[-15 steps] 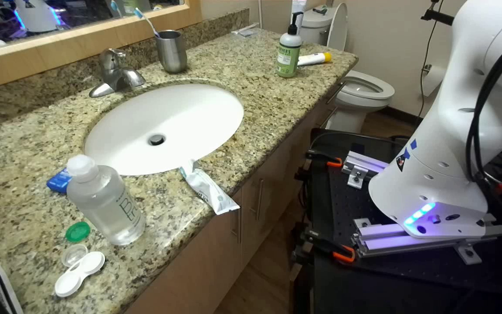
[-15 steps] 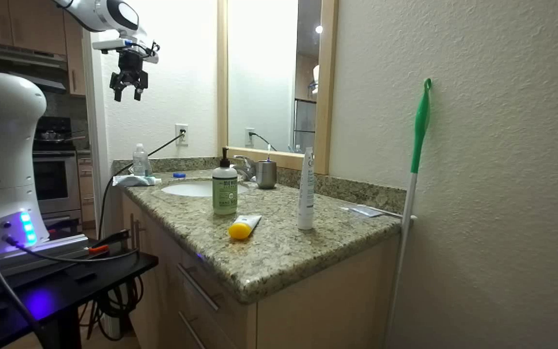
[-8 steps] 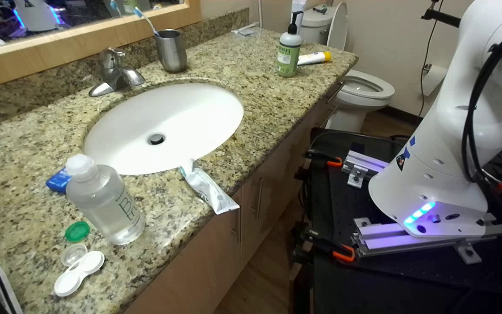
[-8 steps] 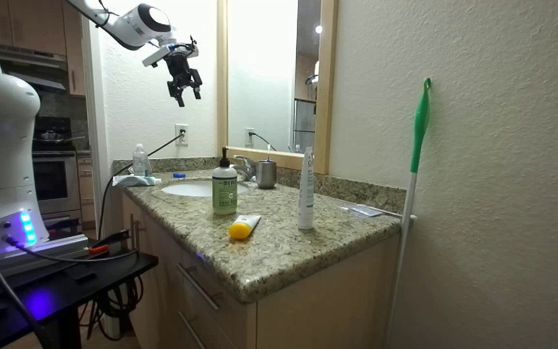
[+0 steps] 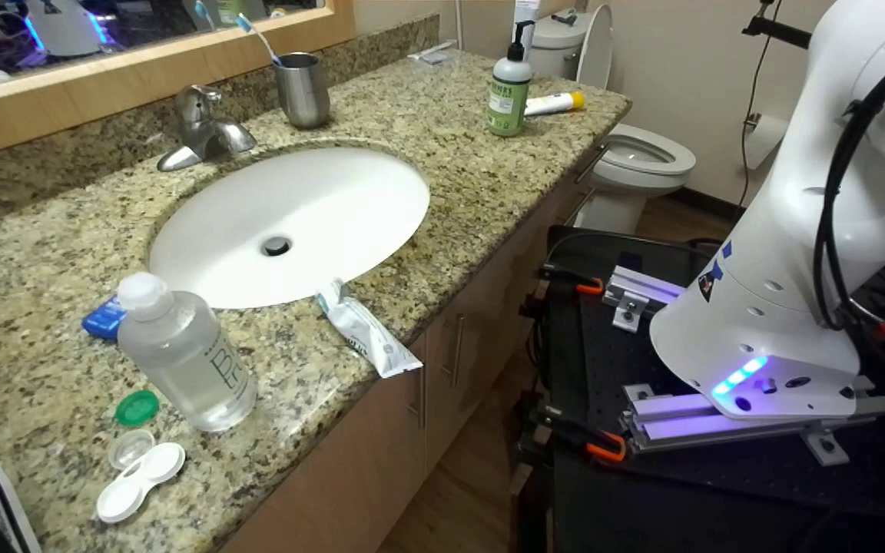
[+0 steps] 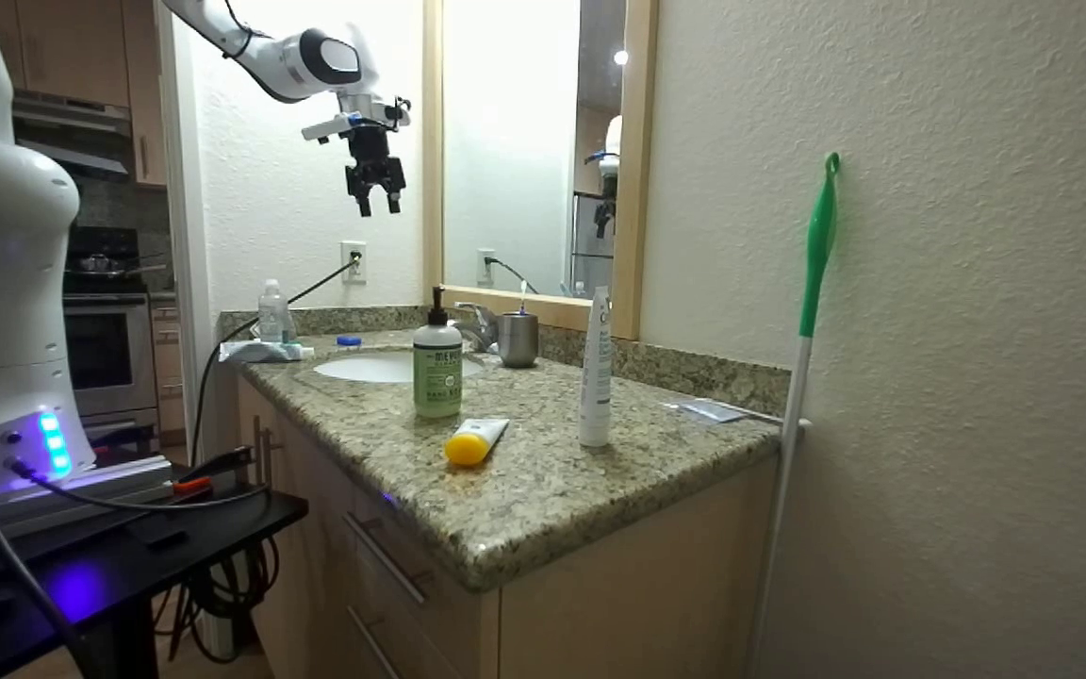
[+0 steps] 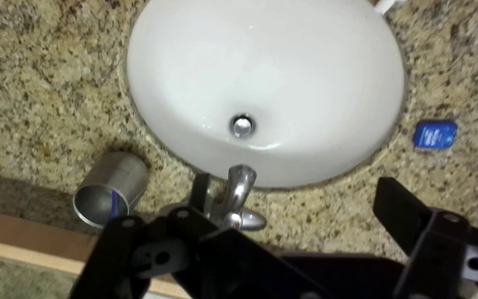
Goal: Take the toothbrush out of the silver cup
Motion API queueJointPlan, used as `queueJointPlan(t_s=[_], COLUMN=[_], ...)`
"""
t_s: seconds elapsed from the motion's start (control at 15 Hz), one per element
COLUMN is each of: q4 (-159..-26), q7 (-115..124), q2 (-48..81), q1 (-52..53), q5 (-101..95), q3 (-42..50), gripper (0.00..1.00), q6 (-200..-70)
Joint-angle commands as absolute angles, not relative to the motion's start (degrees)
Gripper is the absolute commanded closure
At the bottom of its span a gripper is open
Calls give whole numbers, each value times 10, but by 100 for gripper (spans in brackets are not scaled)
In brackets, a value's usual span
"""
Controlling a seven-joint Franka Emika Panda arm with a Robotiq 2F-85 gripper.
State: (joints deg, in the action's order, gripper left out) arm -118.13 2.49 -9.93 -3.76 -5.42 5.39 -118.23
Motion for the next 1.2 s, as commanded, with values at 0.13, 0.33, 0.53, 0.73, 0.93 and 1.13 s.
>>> queueJointPlan(t_s=[0.13, 0.33, 0.53, 0.73, 0.93, 1.13], q4=[-1172, -1152, -1163, -1134, -1114, -1102], q7=[51, 84, 84, 106, 111, 84], q2=[-3, 70, 74, 119, 141, 173], q1=[-75, -97, -95, -98, -102, -116], q5=[-66, -82, -74, -82, -71, -28], q3=[82, 106, 118, 131, 131, 121], gripper=[0, 0, 0, 0, 0, 0], q6=[-1438, -1535, -1532, -1534, -1556, -1616])
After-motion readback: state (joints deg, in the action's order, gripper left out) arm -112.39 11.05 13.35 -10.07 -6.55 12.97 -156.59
